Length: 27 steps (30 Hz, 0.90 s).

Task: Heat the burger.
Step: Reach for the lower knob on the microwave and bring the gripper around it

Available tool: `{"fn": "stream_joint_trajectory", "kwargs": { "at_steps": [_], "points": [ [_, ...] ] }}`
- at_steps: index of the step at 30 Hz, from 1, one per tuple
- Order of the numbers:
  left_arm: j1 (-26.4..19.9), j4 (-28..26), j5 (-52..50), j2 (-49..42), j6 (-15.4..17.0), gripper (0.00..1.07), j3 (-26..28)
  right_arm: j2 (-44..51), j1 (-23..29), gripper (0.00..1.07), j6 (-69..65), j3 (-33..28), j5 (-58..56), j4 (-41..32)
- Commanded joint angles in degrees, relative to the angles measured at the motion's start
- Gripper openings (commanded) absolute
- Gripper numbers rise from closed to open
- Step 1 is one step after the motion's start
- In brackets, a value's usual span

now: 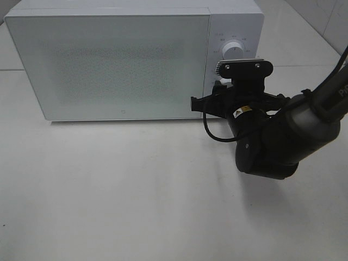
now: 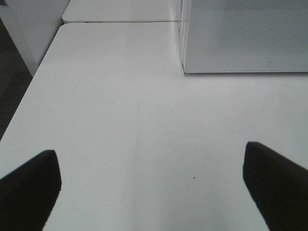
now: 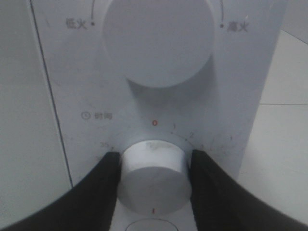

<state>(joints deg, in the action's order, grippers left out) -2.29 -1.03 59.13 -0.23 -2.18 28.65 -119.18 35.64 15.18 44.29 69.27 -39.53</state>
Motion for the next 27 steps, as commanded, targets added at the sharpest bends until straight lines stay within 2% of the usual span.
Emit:
{"fn": "stream_joint_trajectory", "kwargs": {
  "at_steps": [1,11,17,25,27],
  "points": [
    [-0.06,0.0,-0.23,-1.43,0.06,0.98,-0.17,0.34,-0.29,0.14,0.52,0.52,4.7,-0.11],
    [-0.06,0.0,-0.23,-1.43,0.06,0.98,-0.17,0.34,-0.29,0.13,-0.34,0.52,4.64,0.06],
    [-0.06,0.0,-0.23,-1.43,0.06,0.98,-0.17,0.34,-0.29,0.07,-1.38,0.52,4.35,0.34],
    [-0.06,0.0,-0.23,-1.43,0.06,0.98,-0.17,0.34,-0.29,0.07,-9.91,0.52,5.39,2.46],
    [-0.06,0.0,-0.23,-1.43,0.06,0.98,-0.17,0.34,-0.29,0.07,-15.64,0.52,6.88,3.84]
  ]
}}
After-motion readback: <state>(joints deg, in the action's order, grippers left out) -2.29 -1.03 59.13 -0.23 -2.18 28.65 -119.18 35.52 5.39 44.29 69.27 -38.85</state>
